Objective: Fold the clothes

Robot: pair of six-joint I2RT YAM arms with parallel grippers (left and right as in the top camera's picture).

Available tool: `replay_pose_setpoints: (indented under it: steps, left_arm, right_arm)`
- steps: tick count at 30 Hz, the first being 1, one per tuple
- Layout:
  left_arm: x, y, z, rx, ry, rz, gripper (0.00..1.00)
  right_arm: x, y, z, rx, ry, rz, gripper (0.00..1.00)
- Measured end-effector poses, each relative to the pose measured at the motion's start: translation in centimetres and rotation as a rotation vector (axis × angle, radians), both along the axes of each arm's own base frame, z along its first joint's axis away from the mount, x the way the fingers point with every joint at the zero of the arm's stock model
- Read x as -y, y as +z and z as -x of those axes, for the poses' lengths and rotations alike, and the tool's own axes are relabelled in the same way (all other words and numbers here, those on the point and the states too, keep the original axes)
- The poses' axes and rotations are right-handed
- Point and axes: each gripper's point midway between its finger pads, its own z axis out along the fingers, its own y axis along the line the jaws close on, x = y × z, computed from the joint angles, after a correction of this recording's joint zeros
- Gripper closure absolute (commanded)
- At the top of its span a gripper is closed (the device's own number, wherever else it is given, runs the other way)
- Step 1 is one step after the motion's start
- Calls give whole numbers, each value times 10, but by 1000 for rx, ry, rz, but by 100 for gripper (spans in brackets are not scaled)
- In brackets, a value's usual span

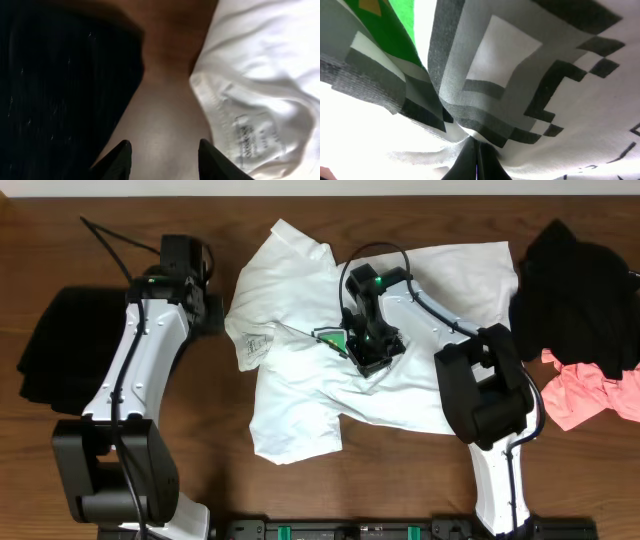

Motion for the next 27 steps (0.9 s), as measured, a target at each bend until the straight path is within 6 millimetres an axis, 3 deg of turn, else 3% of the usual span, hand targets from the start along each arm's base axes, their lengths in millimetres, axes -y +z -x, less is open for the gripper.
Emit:
replay_pose_setpoints:
  steps: [6,12,14,19,22,24,27]
  left_arm:
    - [11,-9,27,-112,14,67,57]
    - [49,-12,51,-213,-51,216,60]
    - [66,-12,56,-231,-89,245,69]
    - [106,-30,80,-300,-200,270,92]
    - [119,-56,106,-364,-247,271,94]
    - [123,-74,118,-381,-267,269,94]
    - [126,-96,121,-350,-285,271,94]
  right_arm:
    - [-1,3,-2,16,0,-8,95]
    - [16,16,-18,110,-24,20,90]
    - [28,35,-33,179,-73,16,88]
    - [74,130,-71,433,-262,-46,90]
    - [113,184,-79,561,-395,-69,99]
    - [131,202,-79,604,-447,-77,99]
    - [151,221,-78,650,-506,-85,99]
